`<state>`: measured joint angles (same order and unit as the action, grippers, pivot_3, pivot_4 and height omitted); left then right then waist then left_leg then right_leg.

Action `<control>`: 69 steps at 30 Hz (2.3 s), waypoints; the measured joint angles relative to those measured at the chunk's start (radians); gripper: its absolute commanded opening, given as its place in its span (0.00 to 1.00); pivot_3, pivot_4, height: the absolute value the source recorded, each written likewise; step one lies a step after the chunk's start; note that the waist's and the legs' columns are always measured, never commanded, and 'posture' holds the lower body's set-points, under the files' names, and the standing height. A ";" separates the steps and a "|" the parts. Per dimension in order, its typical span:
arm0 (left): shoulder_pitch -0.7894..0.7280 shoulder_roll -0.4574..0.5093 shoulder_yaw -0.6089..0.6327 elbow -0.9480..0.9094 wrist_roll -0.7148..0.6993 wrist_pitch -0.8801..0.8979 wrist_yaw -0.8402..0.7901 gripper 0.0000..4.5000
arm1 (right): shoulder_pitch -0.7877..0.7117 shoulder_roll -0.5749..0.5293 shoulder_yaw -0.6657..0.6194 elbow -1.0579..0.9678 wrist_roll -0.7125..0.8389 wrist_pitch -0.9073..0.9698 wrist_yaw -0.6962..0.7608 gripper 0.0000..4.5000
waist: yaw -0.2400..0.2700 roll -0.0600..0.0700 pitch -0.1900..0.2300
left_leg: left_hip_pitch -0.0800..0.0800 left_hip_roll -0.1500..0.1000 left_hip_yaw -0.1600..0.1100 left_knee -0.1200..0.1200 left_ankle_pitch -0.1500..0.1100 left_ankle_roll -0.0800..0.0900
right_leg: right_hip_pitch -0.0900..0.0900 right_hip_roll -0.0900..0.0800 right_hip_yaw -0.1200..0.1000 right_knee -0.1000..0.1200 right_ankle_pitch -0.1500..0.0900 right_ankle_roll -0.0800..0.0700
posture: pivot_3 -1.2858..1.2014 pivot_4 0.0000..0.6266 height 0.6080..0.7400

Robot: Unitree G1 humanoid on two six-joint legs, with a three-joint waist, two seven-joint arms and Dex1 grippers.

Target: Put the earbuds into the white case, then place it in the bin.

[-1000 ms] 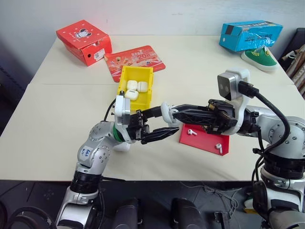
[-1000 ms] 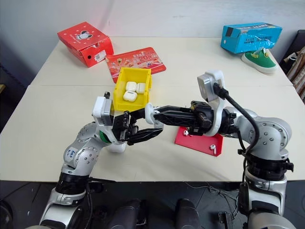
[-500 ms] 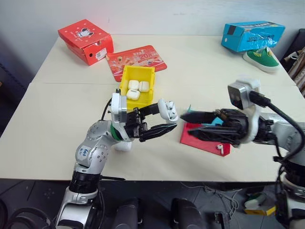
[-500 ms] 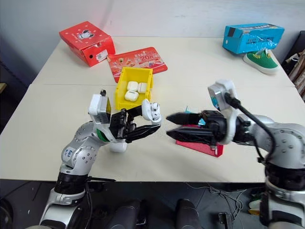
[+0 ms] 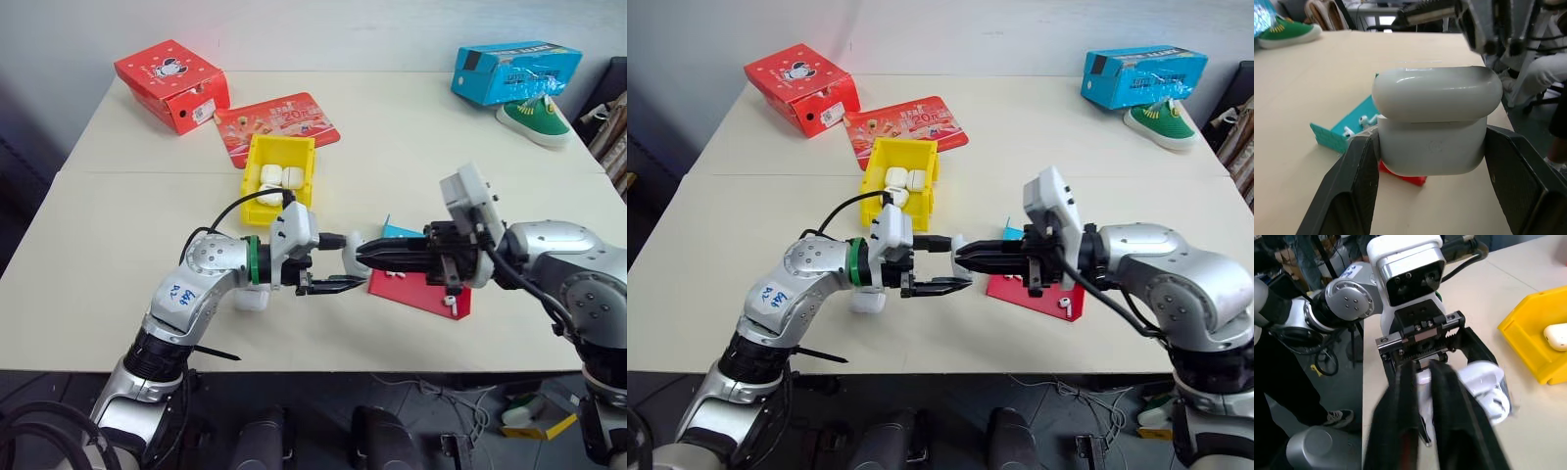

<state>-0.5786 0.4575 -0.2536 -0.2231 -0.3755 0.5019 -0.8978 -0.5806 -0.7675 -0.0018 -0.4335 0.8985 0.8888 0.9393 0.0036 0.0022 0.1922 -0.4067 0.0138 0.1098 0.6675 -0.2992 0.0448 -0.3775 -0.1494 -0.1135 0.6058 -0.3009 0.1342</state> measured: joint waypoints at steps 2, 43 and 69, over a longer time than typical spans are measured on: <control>0.001 0.001 -0.003 0.000 0.009 0.002 -0.002 0.62 | -0.011 0.006 0.022 -0.001 -0.027 -0.004 -0.014 0.02 | 0.000 0.000 0.000 | 0.000 0.000 0.000 0.000 0.000 0.000 | 0.000 0.000 0.000 0.000 0.000 0.000 | 0.52 0.24 1.00; -0.367 -0.025 0.296 0.661 0.061 -0.020 0.271 0.62 | 0.770 0.213 -0.527 0.054 -0.329 -0.874 0.012 1.00 | 0.019 -0.005 0.000 | 0.003 -0.002 0.002 -0.001 0.003 -0.001 | 0.001 0.001 0.004 0.003 0.001 0.002 | 0.52 0.24 1.00; 0.659 0.360 0.774 0.233 0.021 -0.402 -0.126 1.00 | 0.500 -0.178 -0.419 0.568 -0.420 -1.095 0.414 1.00 | -0.023 -0.008 0.002 | 0.010 0.002 0.007 -0.002 -0.003 0.001 | 0.002 -0.003 0.006 -0.002 0.000 0.000 | 0.52 0.24 1.00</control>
